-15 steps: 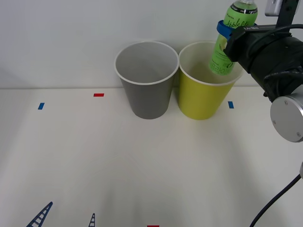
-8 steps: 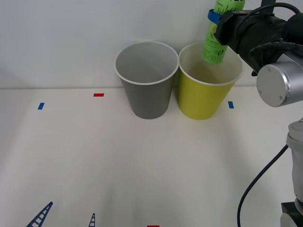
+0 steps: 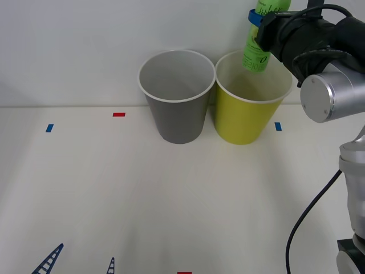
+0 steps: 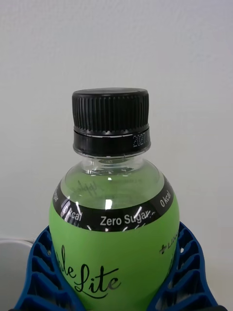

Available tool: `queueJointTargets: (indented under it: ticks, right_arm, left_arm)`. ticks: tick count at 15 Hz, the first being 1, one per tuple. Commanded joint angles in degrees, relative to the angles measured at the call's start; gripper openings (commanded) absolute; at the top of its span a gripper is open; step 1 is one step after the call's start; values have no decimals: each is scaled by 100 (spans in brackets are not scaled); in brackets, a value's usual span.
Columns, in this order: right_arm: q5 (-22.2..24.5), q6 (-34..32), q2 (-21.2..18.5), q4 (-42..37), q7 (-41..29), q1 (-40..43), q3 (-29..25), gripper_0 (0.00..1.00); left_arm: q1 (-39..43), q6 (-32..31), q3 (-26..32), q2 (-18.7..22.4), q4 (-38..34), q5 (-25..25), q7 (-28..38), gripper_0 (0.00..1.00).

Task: Put cans in the gray bin and PET bottles in the light green bin.

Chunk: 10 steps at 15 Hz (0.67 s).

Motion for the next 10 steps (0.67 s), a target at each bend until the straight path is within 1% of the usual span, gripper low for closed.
queueJointTargets:
  ticks: [1, 3, 4, 5, 6, 8, 10]
  right_arm:
    - [27, -223, -21, 136, 113, -21, 17, 0]
    - [54, -223, -21, 136, 175, -21, 17, 0]
    - [54, -223, -21, 136, 184, -12, 26, 10]
    - [54, -223, -21, 136, 184, -21, 17, 50]
    - [45, -223, -21, 136, 166, -21, 17, 100]
    - [1, -223, 50, 136, 210, -12, 17, 100]
    - [142, -223, 208, -4, 254, 14, 17, 100]
  left_arm:
    - [0, 0, 0, 0, 0, 0, 0, 100]
    - [0, 0, 0, 0, 0, 0, 0, 100]
    - [0, 0, 0, 0, 0, 0, 0, 100]
    - [0, 0, 0, 0, 0, 0, 0, 100]
    - [0, 0, 0, 0, 0, 0, 0, 100]
    - [0, 0, 0, 0, 0, 0, 0, 100]
    - [0, 0, 0, 0, 0, 0, 0, 100]
